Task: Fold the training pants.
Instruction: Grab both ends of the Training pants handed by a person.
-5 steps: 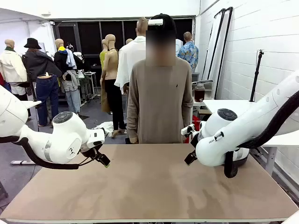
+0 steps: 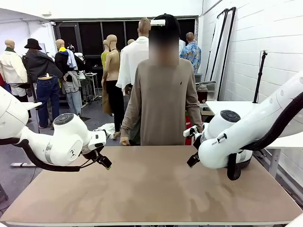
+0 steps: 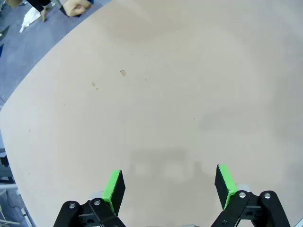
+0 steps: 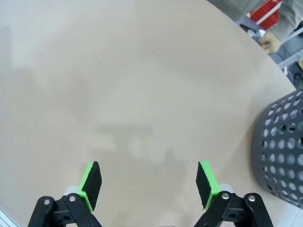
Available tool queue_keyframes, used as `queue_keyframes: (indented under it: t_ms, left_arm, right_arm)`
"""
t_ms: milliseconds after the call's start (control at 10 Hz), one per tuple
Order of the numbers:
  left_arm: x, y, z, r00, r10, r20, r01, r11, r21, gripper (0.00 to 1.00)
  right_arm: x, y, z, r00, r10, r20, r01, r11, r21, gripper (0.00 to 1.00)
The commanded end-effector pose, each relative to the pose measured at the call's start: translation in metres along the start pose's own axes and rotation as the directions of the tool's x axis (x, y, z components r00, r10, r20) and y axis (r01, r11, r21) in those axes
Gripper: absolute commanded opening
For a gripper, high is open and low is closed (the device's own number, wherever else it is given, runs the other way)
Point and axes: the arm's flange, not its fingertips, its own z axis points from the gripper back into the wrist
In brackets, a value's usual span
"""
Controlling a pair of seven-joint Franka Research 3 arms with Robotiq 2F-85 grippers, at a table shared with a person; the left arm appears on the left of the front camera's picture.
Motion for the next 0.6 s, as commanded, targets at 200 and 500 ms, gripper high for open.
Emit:
queue_keyframes:
  t_ms: [200,500]
  left_arm:
    - [-0.0001,0.0006,0.0,1.0,0.001,0.0,-0.001,1.0,0.0,1.0]
    - [-0.0001,0.0006,0.0,1.0,0.001,0.0,-0.001,1.0,0.0,1.0]
  right_arm:
    - [0.0,-0.0001,0.0,1.0,-0.001,0.0,0.001,1.0,0.0,1.0]
    - [0.0,-0.0001,0.0,1.0,-0.001,0.0,0.001,1.0,0.0,1.0]
